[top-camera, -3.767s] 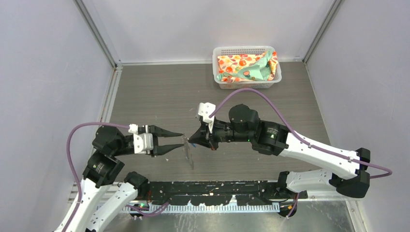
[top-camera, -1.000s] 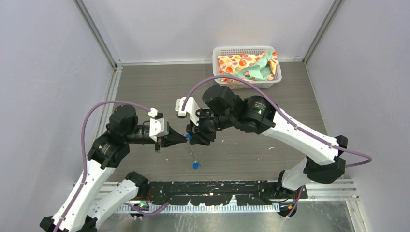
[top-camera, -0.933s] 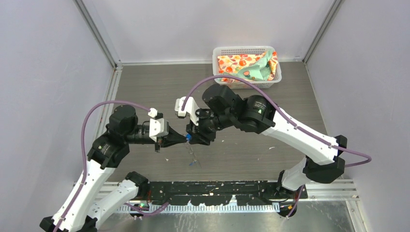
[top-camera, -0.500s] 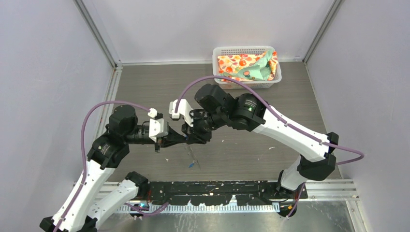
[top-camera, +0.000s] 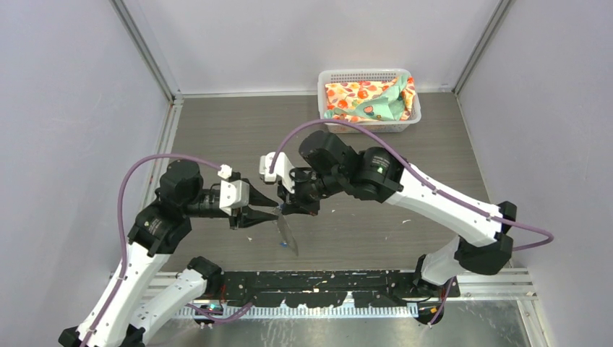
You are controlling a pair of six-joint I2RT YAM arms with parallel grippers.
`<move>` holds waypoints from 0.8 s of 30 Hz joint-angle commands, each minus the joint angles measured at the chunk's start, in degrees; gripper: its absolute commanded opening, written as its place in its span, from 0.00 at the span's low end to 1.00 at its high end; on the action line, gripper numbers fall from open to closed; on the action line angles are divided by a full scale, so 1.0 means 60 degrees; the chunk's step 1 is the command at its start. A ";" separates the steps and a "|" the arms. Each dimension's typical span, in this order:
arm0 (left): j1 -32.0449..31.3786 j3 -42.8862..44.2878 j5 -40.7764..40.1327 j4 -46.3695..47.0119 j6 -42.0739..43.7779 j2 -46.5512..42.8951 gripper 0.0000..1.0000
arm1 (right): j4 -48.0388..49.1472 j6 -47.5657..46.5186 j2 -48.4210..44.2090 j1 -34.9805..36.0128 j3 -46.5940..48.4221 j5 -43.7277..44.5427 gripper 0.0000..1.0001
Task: Put the keys on the keyring
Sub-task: Adjust the key on the keyring.
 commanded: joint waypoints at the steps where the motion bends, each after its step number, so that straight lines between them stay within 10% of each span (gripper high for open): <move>1: -0.0032 0.0390 0.0177 0.0272 -0.0051 -0.0208 0.35 | 0.2736 0.0333 -0.1709 -0.0045 -0.1656 0.0137 0.01; 9: -0.0027 0.0782 0.0250 0.0233 0.0013 -0.0089 0.34 | 0.7265 0.0962 -0.3858 -0.0062 -0.5071 0.0157 0.01; 24: -0.0031 0.1347 0.0641 0.0459 -0.0238 0.0254 0.33 | 1.0776 0.1399 -0.4442 -0.0036 -0.7161 0.0006 0.01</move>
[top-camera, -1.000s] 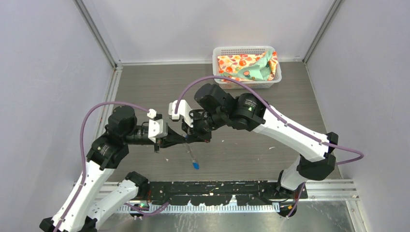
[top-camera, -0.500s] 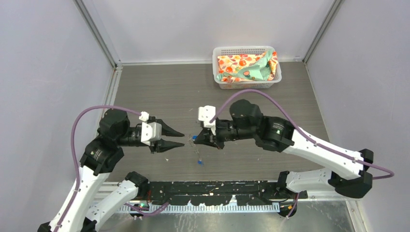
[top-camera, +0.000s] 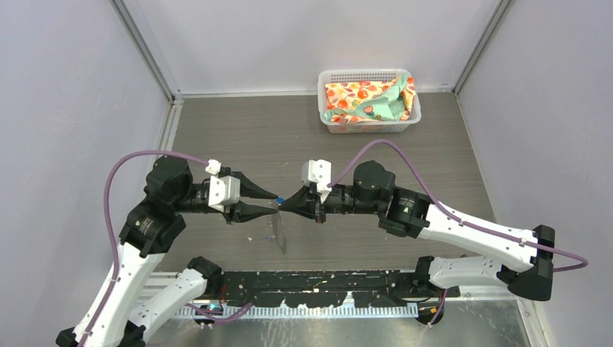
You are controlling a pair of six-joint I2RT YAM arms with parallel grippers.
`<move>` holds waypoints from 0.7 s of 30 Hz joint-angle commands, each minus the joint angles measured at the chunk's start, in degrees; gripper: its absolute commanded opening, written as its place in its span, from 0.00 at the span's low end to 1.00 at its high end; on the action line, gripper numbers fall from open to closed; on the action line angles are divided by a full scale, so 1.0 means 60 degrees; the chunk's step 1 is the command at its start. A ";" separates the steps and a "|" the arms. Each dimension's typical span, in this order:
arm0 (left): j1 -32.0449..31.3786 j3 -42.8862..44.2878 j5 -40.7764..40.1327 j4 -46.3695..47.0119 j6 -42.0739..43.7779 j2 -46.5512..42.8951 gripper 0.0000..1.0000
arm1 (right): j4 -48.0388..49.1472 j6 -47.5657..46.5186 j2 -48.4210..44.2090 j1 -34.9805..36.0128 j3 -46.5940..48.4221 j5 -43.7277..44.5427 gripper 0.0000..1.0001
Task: Put the keys on the keyring
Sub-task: Adjust the key on the keyring.
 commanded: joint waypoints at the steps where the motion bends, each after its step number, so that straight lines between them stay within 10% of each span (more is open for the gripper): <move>1: -0.0024 0.0401 0.0259 -0.0274 0.0390 -0.0075 0.33 | 0.2029 0.0146 -0.0395 -0.0013 -0.0159 -0.0041 0.01; 9: -0.0025 0.0447 -0.0104 -0.0527 0.0582 -0.0096 0.33 | 0.2848 0.0272 -0.0566 0.0005 -0.0697 -0.0171 0.01; 21: -0.0026 0.0307 -0.0553 -0.0206 0.0336 -0.0082 0.06 | 0.2744 0.0212 -0.0694 0.0060 -0.0722 -0.0388 0.01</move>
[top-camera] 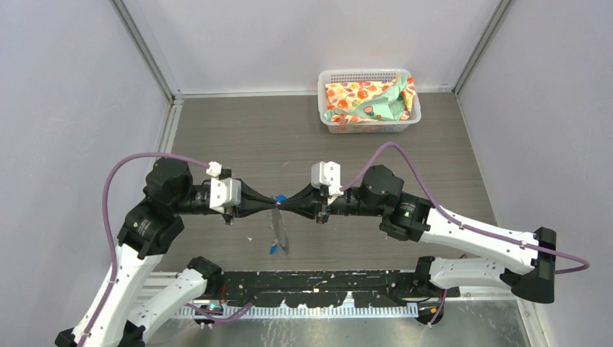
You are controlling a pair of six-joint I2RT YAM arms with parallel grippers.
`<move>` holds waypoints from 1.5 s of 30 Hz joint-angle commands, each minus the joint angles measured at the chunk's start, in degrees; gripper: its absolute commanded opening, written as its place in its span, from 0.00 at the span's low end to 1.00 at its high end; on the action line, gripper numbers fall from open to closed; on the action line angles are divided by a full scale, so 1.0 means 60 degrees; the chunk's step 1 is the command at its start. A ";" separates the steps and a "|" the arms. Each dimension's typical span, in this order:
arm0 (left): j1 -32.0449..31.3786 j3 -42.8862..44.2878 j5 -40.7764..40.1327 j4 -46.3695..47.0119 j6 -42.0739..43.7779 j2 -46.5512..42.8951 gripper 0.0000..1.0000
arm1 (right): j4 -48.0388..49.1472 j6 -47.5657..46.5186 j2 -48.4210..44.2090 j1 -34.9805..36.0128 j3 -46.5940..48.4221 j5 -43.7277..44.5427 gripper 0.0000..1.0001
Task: Put the keys on the keyring
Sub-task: Adjust the key on the keyring.
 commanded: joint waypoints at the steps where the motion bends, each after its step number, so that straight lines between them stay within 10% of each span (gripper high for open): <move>1: -0.0027 0.0160 -0.0271 0.0386 -0.0205 -0.0045 0.04 | 0.0899 0.0059 -0.0393 0.0043 0.0059 -0.0094 0.01; 10: -0.0023 -0.0099 -0.0200 0.0959 -0.1075 -0.0057 0.01 | 0.0354 0.0528 -0.0015 0.0065 0.0470 -0.0002 0.15; 19: -0.0031 -0.0340 -0.0798 0.0962 -0.2182 -0.0130 0.01 | -0.5073 -0.0028 0.0433 0.0025 0.3234 0.0548 0.44; 29: -0.0026 -0.0352 -0.0525 0.0946 -0.2316 -0.0039 0.01 | -1.1306 -0.0993 0.3383 -0.0047 0.8278 0.0472 0.44; 45: -0.0033 -0.0399 -0.0317 0.0693 -0.1903 -0.0141 0.01 | -1.1044 -0.1549 0.4053 -0.0046 0.8937 0.0236 0.32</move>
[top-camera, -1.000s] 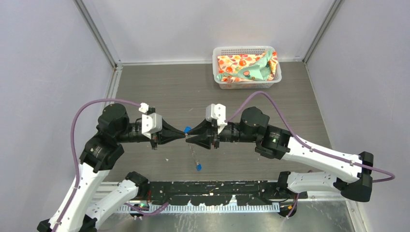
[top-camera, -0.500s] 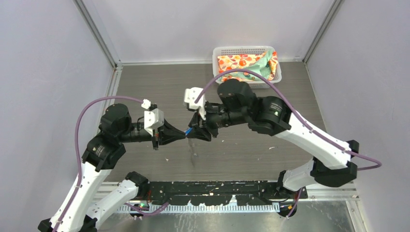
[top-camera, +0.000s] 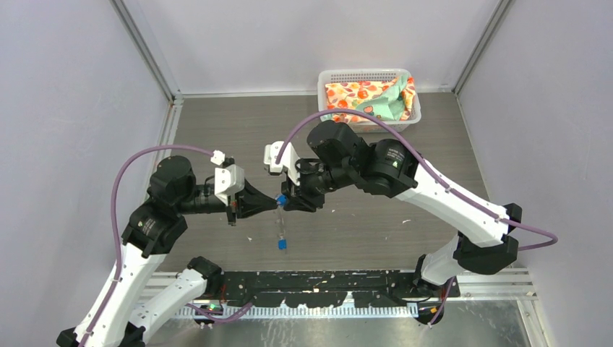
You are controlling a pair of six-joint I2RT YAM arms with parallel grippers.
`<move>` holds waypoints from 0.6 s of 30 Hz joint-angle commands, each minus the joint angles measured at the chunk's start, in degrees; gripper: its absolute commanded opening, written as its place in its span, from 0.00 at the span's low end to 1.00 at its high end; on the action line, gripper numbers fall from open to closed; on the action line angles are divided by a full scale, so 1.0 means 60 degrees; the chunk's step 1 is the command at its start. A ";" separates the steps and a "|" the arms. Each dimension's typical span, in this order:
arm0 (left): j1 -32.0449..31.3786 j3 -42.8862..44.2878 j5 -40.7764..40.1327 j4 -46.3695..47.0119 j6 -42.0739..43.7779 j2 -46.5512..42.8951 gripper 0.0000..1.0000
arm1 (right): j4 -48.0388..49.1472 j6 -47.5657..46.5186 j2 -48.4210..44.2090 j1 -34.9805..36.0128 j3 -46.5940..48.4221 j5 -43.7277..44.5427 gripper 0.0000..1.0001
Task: Put the keys on the keyring
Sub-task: Adjust the key on the keyring.
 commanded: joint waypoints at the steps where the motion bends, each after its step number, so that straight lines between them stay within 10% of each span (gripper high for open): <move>1: -0.0019 0.0035 0.0265 0.0254 0.0187 -0.0066 0.01 | 0.0135 -0.0140 -0.0009 -0.0007 0.0500 -0.0118 0.32; 18: -0.0030 0.0095 0.0188 0.0349 0.0276 0.0001 0.01 | -0.0018 -0.0239 0.0471 -0.0009 0.0954 -0.0580 0.15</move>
